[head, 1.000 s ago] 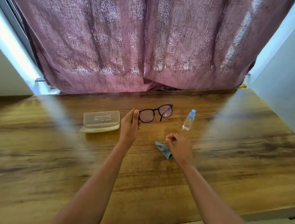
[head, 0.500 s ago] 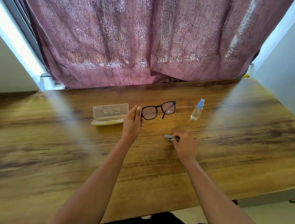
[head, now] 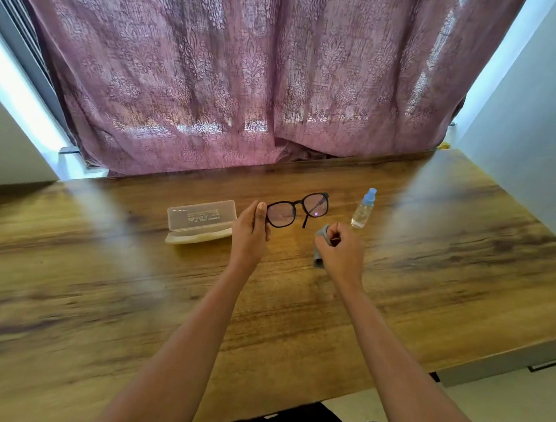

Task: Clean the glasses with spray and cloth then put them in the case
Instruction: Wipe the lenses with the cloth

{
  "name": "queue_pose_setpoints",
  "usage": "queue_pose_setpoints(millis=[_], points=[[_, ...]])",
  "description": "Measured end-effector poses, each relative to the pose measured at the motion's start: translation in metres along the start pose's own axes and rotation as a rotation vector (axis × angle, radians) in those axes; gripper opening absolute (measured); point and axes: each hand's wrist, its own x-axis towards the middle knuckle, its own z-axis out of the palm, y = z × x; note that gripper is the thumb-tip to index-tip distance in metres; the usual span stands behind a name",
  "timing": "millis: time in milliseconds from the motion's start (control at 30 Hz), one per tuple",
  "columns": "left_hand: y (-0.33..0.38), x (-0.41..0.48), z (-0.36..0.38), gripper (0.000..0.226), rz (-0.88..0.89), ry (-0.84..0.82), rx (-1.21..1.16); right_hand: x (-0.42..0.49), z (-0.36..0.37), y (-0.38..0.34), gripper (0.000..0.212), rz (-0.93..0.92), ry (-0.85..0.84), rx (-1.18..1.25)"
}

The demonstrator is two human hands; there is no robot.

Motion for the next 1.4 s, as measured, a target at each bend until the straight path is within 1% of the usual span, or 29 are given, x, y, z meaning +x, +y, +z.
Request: queue_pose_setpoints(millis=[100,200,267,333,467,533,633,733,867,933,1100,1167,1267,1300,1400], points=[[0.004,0.0,0.003,0.034,-0.003,0.014,-0.016,0.005,-0.001,-0.022,0.016,-0.088,0.058,0.04],[0.009,0.003,0.006,0.035,0.009,0.032,-0.013,0.012,-0.001,-0.043,0.009,-0.266,0.125,0.027],[0.012,0.005,0.008,0.036,0.024,0.042,-0.002,0.015,0.003,-0.05,0.011,-0.377,0.131,-0.073],[0.015,0.007,0.01,0.037,0.043,0.06,0.007,0.015,0.009,-0.052,0.017,-0.457,0.103,-0.175],[0.019,0.01,0.016,0.041,0.073,0.097,0.024,0.008,0.02,-0.05,0.025,-0.562,-0.03,-0.244],[0.019,0.011,0.02,0.041,0.065,0.105,0.023,0.012,0.018,-0.049,0.025,-0.573,-0.043,-0.241],[0.021,0.011,0.024,0.04,0.045,0.114,0.008,0.025,0.01,-0.047,0.021,-0.532,0.033,-0.221],[0.025,0.012,0.03,0.039,0.035,0.139,-0.017,0.031,0.008,-0.049,0.028,-0.498,0.058,-0.203],[0.028,0.014,0.034,0.038,0.066,0.227,0.042,0.021,0.018,-0.05,0.027,-0.582,-0.065,-0.206],[0.027,0.013,0.035,0.037,0.084,0.241,0.056,0.024,0.016,-0.047,0.025,-0.602,-0.084,-0.22],[0.031,0.012,0.041,0.037,0.074,0.22,0.021,0.042,0.004,-0.044,0.014,-0.506,0.052,-0.168],[0.031,0.014,0.042,0.037,0.075,0.208,0.0,0.035,0.01,-0.047,0.014,-0.538,0.025,-0.175],[0.03,0.016,0.043,0.036,0.072,0.196,-0.042,0.028,0.016,-0.048,0.018,-0.609,-0.064,-0.191],[0.03,0.017,0.042,0.036,0.072,0.188,-0.042,0.031,0.014,-0.048,0.019,-0.606,-0.058,-0.195],[0.03,0.017,0.038,0.036,0.053,0.167,-0.049,0.047,0.004,-0.045,0.019,-0.525,0.04,-0.181]])
